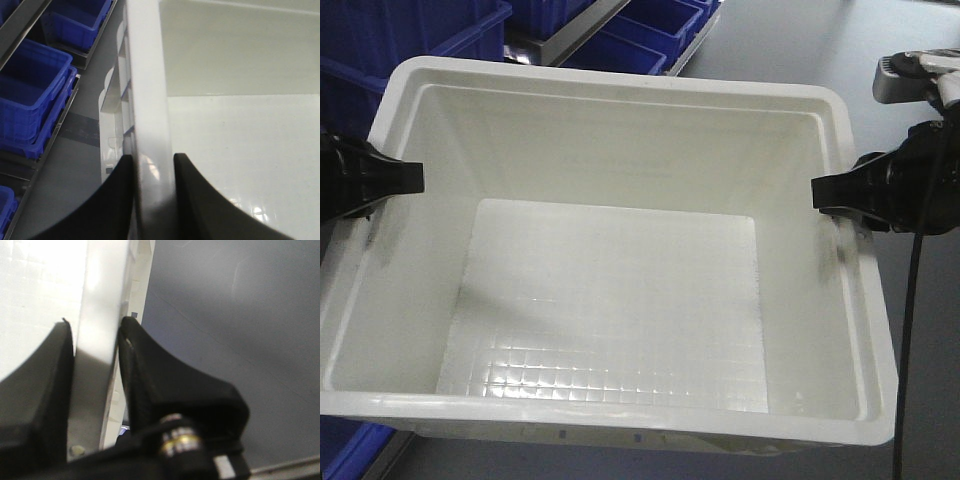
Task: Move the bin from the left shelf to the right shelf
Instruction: 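Hold the tote with both grippers while the base turns away, then carry the tote in both grippers while the base drives across the room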
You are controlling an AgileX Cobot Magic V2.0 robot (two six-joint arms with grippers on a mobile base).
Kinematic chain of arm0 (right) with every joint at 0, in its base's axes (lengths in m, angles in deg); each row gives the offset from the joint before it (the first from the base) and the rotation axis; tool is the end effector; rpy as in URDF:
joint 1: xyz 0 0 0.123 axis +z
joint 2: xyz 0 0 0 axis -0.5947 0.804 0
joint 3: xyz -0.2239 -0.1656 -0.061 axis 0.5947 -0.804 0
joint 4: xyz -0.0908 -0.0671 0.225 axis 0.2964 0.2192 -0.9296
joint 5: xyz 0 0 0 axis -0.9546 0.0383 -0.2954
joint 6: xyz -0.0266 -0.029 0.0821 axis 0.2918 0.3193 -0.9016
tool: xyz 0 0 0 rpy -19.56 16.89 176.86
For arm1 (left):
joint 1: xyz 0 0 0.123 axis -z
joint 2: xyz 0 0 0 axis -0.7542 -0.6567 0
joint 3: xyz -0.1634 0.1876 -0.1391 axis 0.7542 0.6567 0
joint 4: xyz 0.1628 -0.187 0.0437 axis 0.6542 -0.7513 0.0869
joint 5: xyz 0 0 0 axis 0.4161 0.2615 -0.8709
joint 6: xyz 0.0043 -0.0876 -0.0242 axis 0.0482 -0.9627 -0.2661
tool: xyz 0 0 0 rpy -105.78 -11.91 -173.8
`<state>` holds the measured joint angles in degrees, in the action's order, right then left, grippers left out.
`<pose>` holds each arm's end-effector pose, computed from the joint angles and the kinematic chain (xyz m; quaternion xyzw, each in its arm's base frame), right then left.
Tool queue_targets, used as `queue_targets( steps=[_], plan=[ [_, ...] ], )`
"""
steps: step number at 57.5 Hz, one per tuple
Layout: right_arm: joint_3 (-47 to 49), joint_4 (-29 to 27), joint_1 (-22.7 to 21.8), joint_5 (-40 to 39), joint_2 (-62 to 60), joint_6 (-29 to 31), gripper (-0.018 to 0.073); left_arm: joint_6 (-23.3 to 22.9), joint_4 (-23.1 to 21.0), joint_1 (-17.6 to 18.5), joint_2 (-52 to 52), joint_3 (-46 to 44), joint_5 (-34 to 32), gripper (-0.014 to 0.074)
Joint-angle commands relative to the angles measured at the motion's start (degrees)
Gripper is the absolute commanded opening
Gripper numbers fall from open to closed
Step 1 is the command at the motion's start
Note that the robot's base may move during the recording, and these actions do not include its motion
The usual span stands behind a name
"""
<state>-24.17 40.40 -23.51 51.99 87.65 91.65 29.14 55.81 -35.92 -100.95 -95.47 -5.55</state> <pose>0.2320 0.0685 0.3558 -0.0826 0.9193 0.1370 0.3596 0.2262 -0.0576 0.3578 0.0147 0.8977 -0.1217 0.4232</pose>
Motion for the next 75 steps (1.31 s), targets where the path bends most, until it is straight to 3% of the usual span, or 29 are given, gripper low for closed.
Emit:
queue_targets(
  steps=[1, 75],
  plan=[
    [2.4, -0.4, -0.4, -6.1, -1.9, 1.5, -0.0004, 0.9, 0.3, 0.1, 2.3, -2.2, -7.3, -0.0006],
    [2.4, -0.4, -0.4, -6.1, -1.9, 1.5, -0.0004, 0.9, 0.3, 0.1, 2.3, -2.2, -7.3, -0.0006]
  ],
)
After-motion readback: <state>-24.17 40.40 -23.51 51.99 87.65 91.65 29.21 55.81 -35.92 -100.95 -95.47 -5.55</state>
